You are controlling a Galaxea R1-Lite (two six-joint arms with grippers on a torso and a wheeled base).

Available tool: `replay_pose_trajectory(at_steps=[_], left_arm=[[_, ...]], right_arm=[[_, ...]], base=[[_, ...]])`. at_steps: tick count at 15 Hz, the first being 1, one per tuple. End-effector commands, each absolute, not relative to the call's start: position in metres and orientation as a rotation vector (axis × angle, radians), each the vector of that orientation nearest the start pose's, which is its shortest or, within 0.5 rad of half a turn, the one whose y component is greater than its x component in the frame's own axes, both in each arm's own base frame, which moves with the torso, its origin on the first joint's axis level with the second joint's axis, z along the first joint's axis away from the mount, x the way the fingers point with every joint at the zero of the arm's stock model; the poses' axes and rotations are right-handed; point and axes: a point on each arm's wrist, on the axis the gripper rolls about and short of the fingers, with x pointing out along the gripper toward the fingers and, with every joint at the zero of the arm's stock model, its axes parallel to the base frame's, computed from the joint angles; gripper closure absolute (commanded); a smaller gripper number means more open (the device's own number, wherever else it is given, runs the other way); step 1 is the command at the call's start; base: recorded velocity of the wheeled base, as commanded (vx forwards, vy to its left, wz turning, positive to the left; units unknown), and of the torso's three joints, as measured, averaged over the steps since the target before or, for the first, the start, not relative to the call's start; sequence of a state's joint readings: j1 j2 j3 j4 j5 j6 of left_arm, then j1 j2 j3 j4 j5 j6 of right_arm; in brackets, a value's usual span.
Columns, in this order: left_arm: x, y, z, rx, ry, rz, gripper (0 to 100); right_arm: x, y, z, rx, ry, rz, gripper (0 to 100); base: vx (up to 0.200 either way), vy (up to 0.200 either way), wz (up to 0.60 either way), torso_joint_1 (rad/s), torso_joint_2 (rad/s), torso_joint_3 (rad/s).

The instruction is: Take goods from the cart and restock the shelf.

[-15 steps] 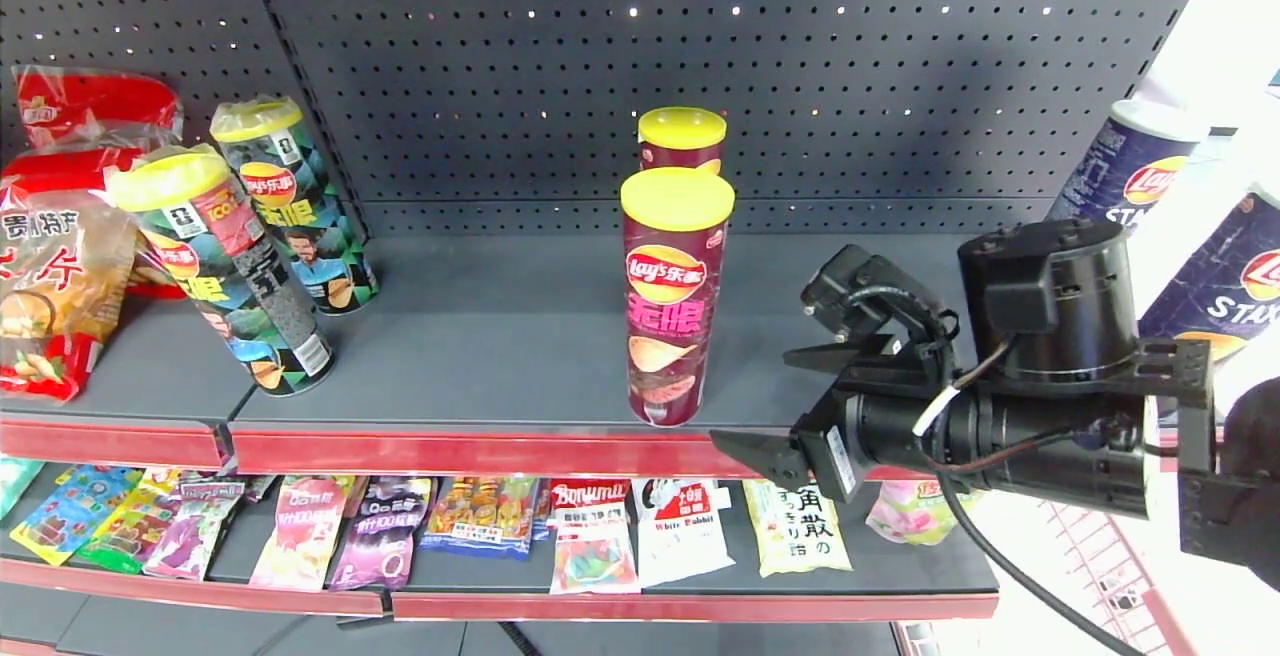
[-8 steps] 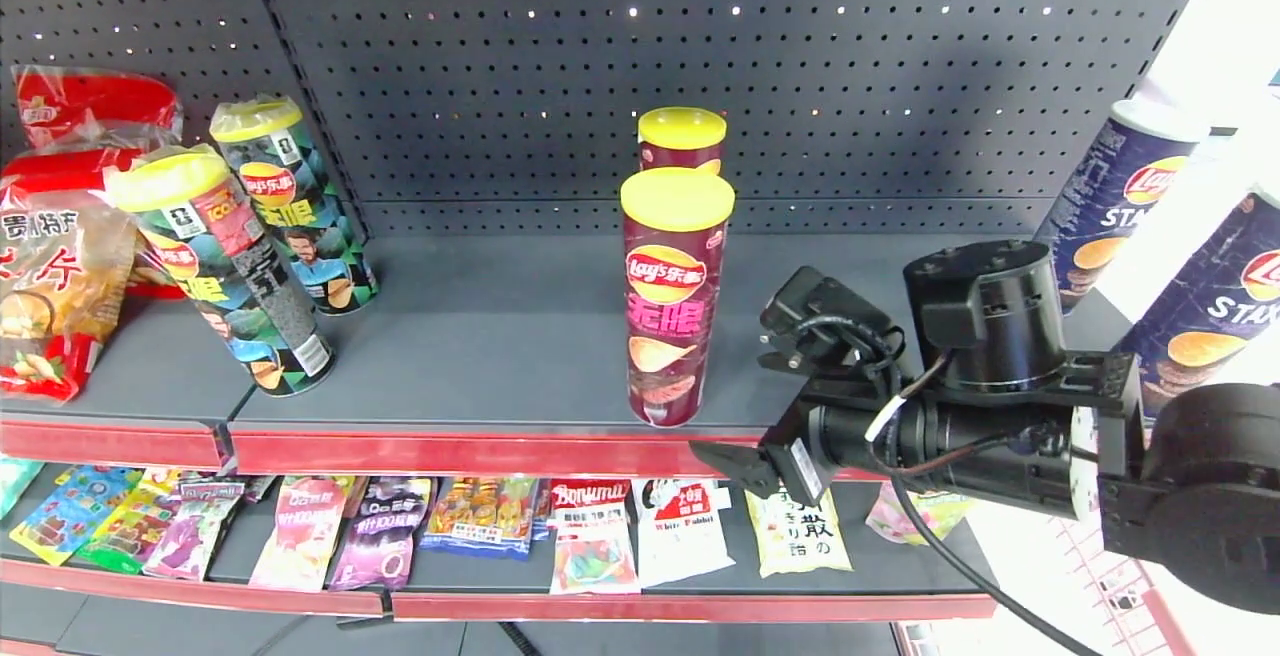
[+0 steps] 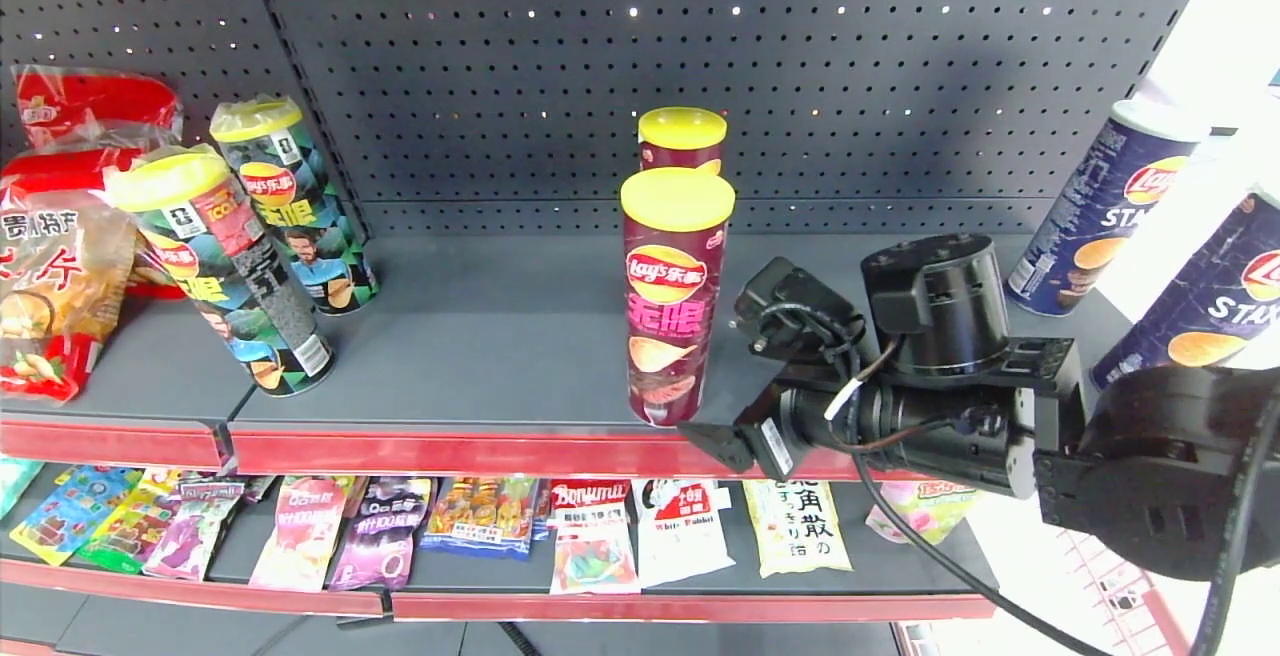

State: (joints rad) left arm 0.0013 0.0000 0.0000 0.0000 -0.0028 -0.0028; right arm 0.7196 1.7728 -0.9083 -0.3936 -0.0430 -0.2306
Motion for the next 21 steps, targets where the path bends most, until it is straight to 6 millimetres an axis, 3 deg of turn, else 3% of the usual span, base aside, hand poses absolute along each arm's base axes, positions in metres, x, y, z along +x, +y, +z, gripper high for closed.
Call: replay_pose_trajectory(at_steps=[1, 21], left_arm=[[-0.023, 0.0, 0.075, -0.003, 0.0, -0.002, 0], [-0.023, 0.0, 0.075, -0.003, 0.0, -0.002, 0]], right_arm=[[0.246, 0.214, 0.161, -0.4, 0.374, 0.709, 0], [0.262, 0.204, 0.164, -0.402, 0.373, 0.59, 0]], base=[[0.0, 0.0, 0.0, 0.0, 0.0, 0.0], [0.0, 0.0, 0.0, 0.0, 0.0, 0.0]])
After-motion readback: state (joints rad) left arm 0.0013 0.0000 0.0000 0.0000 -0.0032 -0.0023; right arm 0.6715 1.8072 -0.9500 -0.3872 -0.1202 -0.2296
